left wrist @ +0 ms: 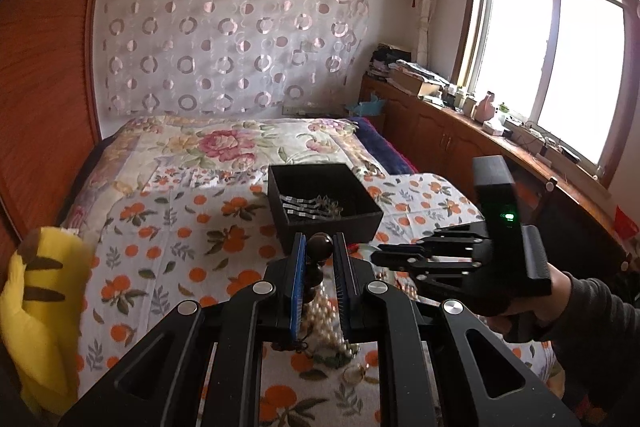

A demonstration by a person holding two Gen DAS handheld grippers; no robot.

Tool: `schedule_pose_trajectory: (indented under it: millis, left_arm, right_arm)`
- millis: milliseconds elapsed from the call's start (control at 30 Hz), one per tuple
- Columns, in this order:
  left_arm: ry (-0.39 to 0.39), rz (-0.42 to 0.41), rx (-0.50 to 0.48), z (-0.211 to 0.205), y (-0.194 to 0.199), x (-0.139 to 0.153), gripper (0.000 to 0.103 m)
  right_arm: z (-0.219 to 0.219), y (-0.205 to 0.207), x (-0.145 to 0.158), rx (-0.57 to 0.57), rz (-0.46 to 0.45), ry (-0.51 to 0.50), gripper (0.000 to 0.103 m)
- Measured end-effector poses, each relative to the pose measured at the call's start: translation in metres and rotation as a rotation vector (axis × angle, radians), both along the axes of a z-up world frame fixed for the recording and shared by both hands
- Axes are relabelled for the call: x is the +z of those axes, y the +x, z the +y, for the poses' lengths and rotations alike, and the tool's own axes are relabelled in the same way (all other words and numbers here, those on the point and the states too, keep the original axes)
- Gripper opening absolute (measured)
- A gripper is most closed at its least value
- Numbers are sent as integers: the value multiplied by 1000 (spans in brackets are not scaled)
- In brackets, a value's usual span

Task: Organize jewelry
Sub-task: 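Lower bead bracelet and jade bangle into the black box while both tools open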

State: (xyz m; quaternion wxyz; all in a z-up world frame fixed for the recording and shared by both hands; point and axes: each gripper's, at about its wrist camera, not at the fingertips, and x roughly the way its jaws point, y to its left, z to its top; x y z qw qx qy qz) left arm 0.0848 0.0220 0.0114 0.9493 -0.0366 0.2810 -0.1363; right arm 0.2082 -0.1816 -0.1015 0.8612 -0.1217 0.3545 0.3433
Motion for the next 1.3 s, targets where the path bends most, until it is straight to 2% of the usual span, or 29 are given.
schedule_pose_trajectory:
  millis: [133,333,500,700,867,1100,1300]
  left_arm:
    - [14,-17,-12,-6,16,12,13]
    - [57,-49,-51,-27,52,31,13]
    - [86,-37,-74,-44,92,31,13]
    - [74,24,-96,-56,143,17,13]
    - [53,72,-117,-62,170,5,13]
    - [75,102,-124,-66,195,-5,13]
    - [138,190,-69,-55,212,-36,13]
  right_arm:
    - [-17,2,19,-30,-48,17,9]
    - [-36,16,32,-84,-88,15,9]
    - [-57,30,37,-134,-98,19,9]
    - [-72,41,36,-159,-93,28,9]
    - [-73,48,27,-167,-76,23,9]
    - [-68,56,21,-168,-64,16,9]
    - [-62,60,17,-169,-63,8,9]
